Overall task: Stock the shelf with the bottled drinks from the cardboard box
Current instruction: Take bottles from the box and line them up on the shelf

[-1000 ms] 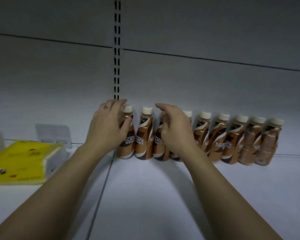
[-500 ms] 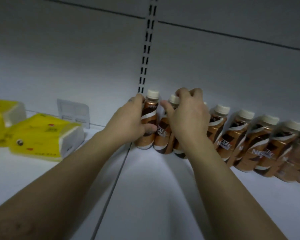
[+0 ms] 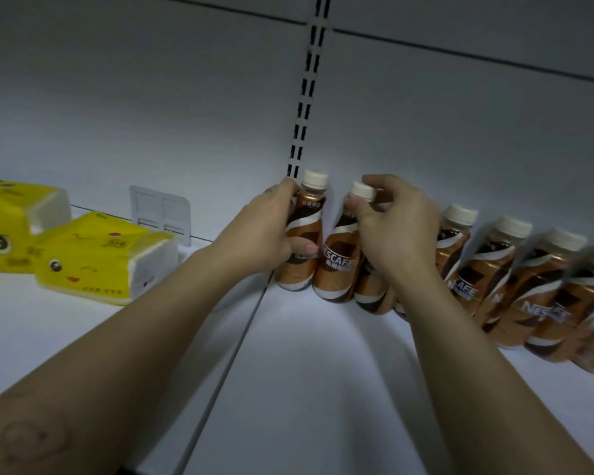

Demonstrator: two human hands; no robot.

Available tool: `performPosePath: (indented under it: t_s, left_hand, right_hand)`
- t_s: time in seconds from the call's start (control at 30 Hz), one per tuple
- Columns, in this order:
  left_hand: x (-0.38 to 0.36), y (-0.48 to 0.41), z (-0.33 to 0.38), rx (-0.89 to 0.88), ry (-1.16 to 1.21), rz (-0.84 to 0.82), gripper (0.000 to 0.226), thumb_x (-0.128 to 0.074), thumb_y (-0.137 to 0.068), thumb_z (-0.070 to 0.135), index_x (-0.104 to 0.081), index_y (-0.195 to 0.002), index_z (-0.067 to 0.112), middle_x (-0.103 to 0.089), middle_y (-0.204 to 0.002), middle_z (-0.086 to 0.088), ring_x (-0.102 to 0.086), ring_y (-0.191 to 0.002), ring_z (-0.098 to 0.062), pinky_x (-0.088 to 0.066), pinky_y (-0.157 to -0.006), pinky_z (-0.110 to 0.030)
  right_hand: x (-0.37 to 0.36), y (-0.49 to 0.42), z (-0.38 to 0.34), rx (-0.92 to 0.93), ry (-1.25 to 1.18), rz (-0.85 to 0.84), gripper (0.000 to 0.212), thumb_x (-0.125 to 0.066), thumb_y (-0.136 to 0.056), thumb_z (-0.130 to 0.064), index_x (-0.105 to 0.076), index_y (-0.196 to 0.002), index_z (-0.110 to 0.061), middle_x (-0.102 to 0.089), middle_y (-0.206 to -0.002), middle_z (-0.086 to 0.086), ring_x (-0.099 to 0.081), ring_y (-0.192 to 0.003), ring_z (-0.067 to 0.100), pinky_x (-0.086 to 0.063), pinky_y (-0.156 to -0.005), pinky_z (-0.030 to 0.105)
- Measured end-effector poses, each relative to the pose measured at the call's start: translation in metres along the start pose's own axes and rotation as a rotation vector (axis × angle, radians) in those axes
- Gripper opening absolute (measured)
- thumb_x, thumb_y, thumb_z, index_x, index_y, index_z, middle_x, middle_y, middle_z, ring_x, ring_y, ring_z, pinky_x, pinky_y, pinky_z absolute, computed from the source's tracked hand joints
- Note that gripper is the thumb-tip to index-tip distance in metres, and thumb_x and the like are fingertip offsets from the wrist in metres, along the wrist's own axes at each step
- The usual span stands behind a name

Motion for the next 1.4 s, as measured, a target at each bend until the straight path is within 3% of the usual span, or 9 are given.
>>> performPosePath:
  t_s: [0.1,0.33,0.43,0.53,0.83,1.07,1.23,1.33,1.4]
  left_hand:
    - [-0.001,0.000,-0.002,-0.020,0.021,-0.004,0.071,-0.083,-0.066,0.035,-0.040,-0.121,0.033,-0.046,-0.105,0.016,-0.051,-0.091,-0.009,-0.036,-0.068,-0.015]
    - [-0.004,-0.001,-0.003,-0.055,0.058,-0.034,0.071,-0.082,-0.067,0.034,-0.039,-0.123,0.031,-0.054,-0.119,0.007,-0.055,-0.100,-0.014,-0.047,-0.083,-0.031]
    - [-0.005,0.000,-0.001,-0.055,0.067,-0.045,0.074,-0.082,-0.068,0.031,-0.038,-0.127,0.029,-0.054,-0.123,0.003,-0.057,-0.107,-0.019,-0.051,-0.090,-0.040]
    - [-0.005,0.000,-0.002,-0.049,0.078,-0.035,0.072,-0.082,-0.069,0.030,-0.039,-0.128,0.028,-0.054,-0.123,0.003,-0.057,-0.109,-0.019,-0.050,-0.091,-0.041]
    - [-0.004,0.001,-0.004,-0.044,0.056,-0.001,0.073,-0.081,-0.069,0.031,-0.040,-0.130,0.028,-0.054,-0.122,0.006,-0.048,-0.098,-0.007,-0.040,-0.082,-0.027]
    - [-0.004,0.003,-0.001,-0.048,0.038,-0.012,0.075,-0.080,-0.071,0.030,-0.039,-0.133,0.026,-0.050,-0.119,0.009,-0.047,-0.099,-0.008,-0.039,-0.082,-0.026]
    - [-0.004,0.008,0.002,-0.043,0.042,-0.012,0.077,-0.079,-0.072,0.033,-0.036,-0.137,0.028,-0.052,-0.130,0.002,-0.054,-0.112,-0.017,-0.044,-0.090,-0.031]
    - [-0.007,0.012,0.004,-0.037,0.050,-0.042,0.083,-0.078,-0.073,0.036,-0.030,-0.140,0.030,-0.048,-0.135,0.002,-0.052,-0.118,-0.018,-0.046,-0.098,-0.039]
    - [-0.004,0.012,0.005,-0.017,0.026,-0.027,0.088,-0.077,-0.074,0.038,-0.025,-0.144,0.029,-0.043,-0.140,0.000,-0.047,-0.125,-0.020,-0.043,-0.102,-0.042]
  right_hand:
    - [0.001,-0.002,0.000,0.006,-0.006,-0.009,0.034,-0.066,-0.089,-0.022,-0.064,-0.123,-0.023,-0.069,-0.114,-0.004,-0.060,-0.093,0.005,-0.043,-0.082,0.018]
    - [0.002,-0.003,0.004,-0.022,-0.004,-0.048,0.029,-0.065,-0.089,-0.022,-0.065,-0.117,-0.029,-0.060,-0.095,-0.017,-0.055,-0.076,-0.010,-0.045,-0.070,0.011]
    - [0.002,-0.001,-0.003,0.009,0.001,-0.017,0.031,-0.070,-0.083,-0.040,-0.065,-0.111,-0.026,-0.060,-0.090,-0.017,-0.059,-0.071,-0.002,-0.049,-0.065,0.018]
    - [0.001,-0.004,-0.007,0.021,0.038,0.036,0.029,-0.071,-0.081,-0.042,-0.065,-0.102,-0.023,-0.062,-0.088,-0.011,-0.056,-0.072,0.000,-0.040,-0.061,0.011]
    - [-0.003,-0.014,0.008,-0.058,-0.105,-0.071,0.015,-0.068,-0.086,-0.030,-0.064,-0.101,-0.028,-0.069,-0.098,-0.008,-0.065,-0.084,0.005,-0.058,-0.075,0.030]
    - [-0.006,-0.011,0.011,-0.031,-0.192,-0.062,0.011,-0.067,-0.088,-0.029,-0.061,-0.098,-0.031,-0.070,-0.101,-0.010,-0.066,-0.082,-0.002,-0.056,-0.071,0.020]
    - [-0.006,-0.006,0.001,0.028,-0.073,-0.089,0.025,-0.062,-0.091,-0.030,-0.061,-0.115,-0.025,-0.064,-0.106,-0.010,-0.061,-0.091,0.002,-0.055,-0.085,0.030]
    - [0.018,0.001,-0.018,0.181,0.044,-0.017,0.046,-0.058,-0.092,-0.036,-0.048,-0.136,-0.030,-0.051,-0.136,-0.008,-0.052,-0.116,0.011,-0.046,-0.100,0.034]
    - [0.050,0.002,-0.016,0.184,-0.017,0.098,0.044,-0.055,-0.092,-0.039,-0.048,-0.135,-0.033,-0.048,-0.135,-0.014,-0.057,-0.102,0.015,-0.051,-0.094,0.043]
Point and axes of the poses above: each hand's wrist, its own y-axis away from the middle knuckle, its own x-axis out of the back of the hand, z = x × y, the point moved 9 cm from there along -y, towards the middle knuckle
